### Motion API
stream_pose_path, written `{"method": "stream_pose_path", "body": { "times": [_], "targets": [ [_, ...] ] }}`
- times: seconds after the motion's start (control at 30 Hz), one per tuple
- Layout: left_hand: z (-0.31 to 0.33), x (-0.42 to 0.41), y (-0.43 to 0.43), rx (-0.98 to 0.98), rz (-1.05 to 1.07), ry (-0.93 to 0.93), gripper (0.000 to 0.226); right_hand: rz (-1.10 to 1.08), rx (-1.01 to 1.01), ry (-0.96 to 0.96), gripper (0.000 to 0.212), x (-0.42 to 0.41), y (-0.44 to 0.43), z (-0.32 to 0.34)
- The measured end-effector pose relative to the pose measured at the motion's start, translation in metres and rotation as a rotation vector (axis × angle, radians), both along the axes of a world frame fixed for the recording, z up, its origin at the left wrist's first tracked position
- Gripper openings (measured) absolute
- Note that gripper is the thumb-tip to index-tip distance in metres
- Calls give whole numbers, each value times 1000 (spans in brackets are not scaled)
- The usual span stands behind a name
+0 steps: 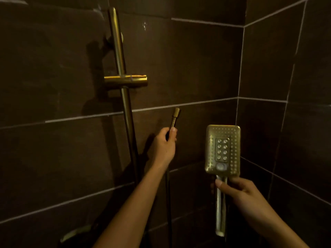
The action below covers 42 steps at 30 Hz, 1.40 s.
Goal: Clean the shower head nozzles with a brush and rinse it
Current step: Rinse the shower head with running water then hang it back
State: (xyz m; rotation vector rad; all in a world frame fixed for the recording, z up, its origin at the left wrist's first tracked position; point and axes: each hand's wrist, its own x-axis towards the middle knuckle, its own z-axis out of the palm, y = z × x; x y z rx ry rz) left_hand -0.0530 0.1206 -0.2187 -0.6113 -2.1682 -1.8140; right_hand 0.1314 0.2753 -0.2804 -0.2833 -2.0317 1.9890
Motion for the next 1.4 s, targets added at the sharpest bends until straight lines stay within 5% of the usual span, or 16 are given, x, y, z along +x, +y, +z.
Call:
{"method": "stream_pose_path", "body": {
  "times": [0.23, 0.8, 1.03, 1.4],
  "targets": [
    [-108, 73, -31, -150, -94, -178, 22, 4, -171, -43, 20, 41, 0, -62],
    [-297, 148, -214, -520, 109, -505, 19, 68, -401, -345, 20, 75, -77, -209],
    [-354, 99, -310, -617, 150, -643, 24, 4, -435, -385, 23, 59, -136, -246],
    [-428, -17, -367, -818, 47, -553, 28, -187, -451, -402, 22, 52, -200, -307]
  ]
}}
